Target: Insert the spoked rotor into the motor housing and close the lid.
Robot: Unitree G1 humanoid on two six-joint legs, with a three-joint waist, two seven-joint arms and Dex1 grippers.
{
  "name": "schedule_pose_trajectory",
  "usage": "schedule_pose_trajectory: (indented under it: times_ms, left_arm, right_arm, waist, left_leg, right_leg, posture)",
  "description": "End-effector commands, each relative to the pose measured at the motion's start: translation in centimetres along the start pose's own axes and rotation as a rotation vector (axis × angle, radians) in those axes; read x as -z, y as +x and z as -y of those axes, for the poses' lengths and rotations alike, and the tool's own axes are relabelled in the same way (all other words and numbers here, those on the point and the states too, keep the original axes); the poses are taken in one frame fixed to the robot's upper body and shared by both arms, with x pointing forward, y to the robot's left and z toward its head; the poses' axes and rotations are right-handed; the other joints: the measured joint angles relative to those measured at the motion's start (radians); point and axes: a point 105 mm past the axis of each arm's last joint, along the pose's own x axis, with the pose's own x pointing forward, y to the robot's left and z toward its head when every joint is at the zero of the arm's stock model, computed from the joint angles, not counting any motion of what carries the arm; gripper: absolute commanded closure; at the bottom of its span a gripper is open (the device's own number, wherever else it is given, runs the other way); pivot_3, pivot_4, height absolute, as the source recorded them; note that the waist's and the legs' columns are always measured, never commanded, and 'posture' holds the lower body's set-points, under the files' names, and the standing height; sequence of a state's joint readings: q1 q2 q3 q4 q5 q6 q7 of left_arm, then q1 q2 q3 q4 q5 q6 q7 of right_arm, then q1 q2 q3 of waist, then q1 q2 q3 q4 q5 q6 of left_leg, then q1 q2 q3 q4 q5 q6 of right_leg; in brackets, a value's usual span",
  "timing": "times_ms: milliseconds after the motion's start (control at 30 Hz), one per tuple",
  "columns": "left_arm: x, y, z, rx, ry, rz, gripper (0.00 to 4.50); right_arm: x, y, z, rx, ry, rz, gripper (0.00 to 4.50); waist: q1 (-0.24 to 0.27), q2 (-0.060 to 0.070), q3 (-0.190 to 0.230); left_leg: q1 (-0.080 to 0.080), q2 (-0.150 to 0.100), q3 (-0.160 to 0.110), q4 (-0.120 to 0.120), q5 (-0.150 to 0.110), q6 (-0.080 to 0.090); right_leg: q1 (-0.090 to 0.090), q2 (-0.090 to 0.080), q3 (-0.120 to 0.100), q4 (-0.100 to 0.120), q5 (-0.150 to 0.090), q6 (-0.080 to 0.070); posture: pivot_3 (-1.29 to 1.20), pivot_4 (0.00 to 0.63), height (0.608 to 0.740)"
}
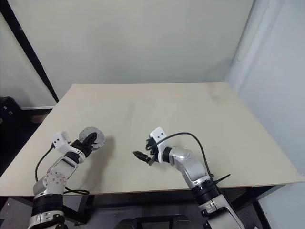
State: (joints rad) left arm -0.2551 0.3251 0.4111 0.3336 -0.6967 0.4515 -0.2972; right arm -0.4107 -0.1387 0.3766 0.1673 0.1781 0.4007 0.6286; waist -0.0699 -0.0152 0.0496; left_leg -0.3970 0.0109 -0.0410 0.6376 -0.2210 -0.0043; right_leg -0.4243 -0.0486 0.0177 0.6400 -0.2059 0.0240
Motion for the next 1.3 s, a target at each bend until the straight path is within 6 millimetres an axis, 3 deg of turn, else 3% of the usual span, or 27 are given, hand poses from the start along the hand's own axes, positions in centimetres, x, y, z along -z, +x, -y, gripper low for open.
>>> schedule_pose_trajectory:
  times_ms: [33, 400, 633, 667, 800, 967, 1067, 1200, 1300]
  left_arm:
    - [-2.6, 0.6, 0.9, 0.037, 0.068, 0.083, 2.48]
    - [-0.9, 0.9, -0.4, -0.037, 0.087, 0.034, 2.48]
    - [-0.8, 0.9, -1.1, -0.091, 0.128, 0.024, 0.15]
    - [-0.9, 0.8, -1.2, -0.097, 0.136, 0.029, 0.07]
    - [-1.9, 0.4, -1.8, -0.148, 0.204, 0.065, 0.07]
    - [-4.1, -0.7, -4.3, -0.353, 0.321, 0.149, 0.07]
    - [-4.7, -1.1, -4.8, -0.401, 0.361, 0.167, 0.07]
    - [-4.6, -1.1, -4.4, -0.372, 0.380, 0.166, 0.07]
    - [-4.6, -1.0, -2.3, -0.260, 0.398, 0.172, 0.07]
  right_arm:
    - [-1.7, -0.1, -0.4, -0.015, -0.109, 0.064, 0.00]
    - [-1.3, -0.2, -0.6, -0.023, -0.138, 0.046, 0.00]
    - [-1.0, -0.1, -0.5, -0.023, -0.137, 0.029, 0.00]
    - [-1.0, -0.1, -0.5, -0.021, -0.137, 0.027, 0.00]
    - [-0.8, -0.1, -0.3, -0.015, -0.135, 0.019, 0.00]
    - [-0.6, -0.1, -0.2, -0.010, -0.131, 0.011, 0.00]
    - [-0.5, 0.0, -0.1, -0.007, -0.128, 0.007, 0.00]
    - [-0.5, 0.0, 0.3, 0.009, -0.122, 0.010, 0.00]
    - [-0.6, -0.3, 1.2, 0.049, -0.109, 0.020, 0.00]
  waist:
    - [0.000, -0.002, 0.001]
    - [0.001, -0.006, 0.002]
    - [0.002, -0.006, 0.002]
    - [0.002, -0.006, 0.002]
    - [0.005, -0.006, 0.002]
    - [0.013, -0.006, 0.002]
    - [0.020, -0.006, 0.002]
    - [0.024, -0.006, 0.002]
    - [0.021, -0.006, 0.002]
  left_leg:
    - [0.000, 0.000, 0.000, 0.000, 0.000, 0.000]
    - [0.000, 0.000, 0.000, 0.000, 0.000, 0.000]
    - [0.002, 0.000, 0.000, 0.001, 0.000, 0.000]
    - [0.002, 0.000, 0.000, 0.002, 0.000, 0.000]
    - [0.002, 0.000, 0.000, 0.002, 0.000, 0.000]
    - [0.002, 0.000, 0.000, 0.002, 0.000, 0.000]
    - [0.003, 0.001, 0.000, 0.002, 0.000, 0.000]
    - [0.003, 0.000, 0.000, 0.002, 0.000, 0.000]
    - [0.002, 0.000, 0.001, 0.004, 0.000, 0.000]
  right_leg:
    - [0.000, 0.000, 0.000, 0.000, 0.000, 0.000]
    - [0.000, 0.000, 0.000, 0.001, 0.001, 0.001]
    - [0.002, 0.000, 0.000, 0.001, 0.001, 0.001]
    - [0.002, 0.000, 0.000, 0.001, 0.001, 0.001]
    - [0.002, 0.000, 0.000, 0.002, 0.001, 0.001]
    - [0.002, 0.000, 0.000, 0.002, 0.001, 0.002]
    - [0.002, 0.000, 0.000, 0.002, 0.002, 0.002]
    - [0.003, 0.000, -0.001, 0.002, 0.002, 0.002]
    - [0.003, -0.001, 0.000, 0.002, 0.002, 0.001]
  posture:
    - [0.00, 0.000, 0.740]
    - [0.00, 0.000, 0.740]
    - [0.00, 0.000, 0.740]
    - [0.00, 0.000, 0.740]
    - [0.00, 0.000, 0.740]
    - [0.00, 0.000, 0.740]
    - [0.00, 0.000, 0.740]
    - [0.00, 0.000, 0.740]
    - [0.00, 0.000, 0.740]
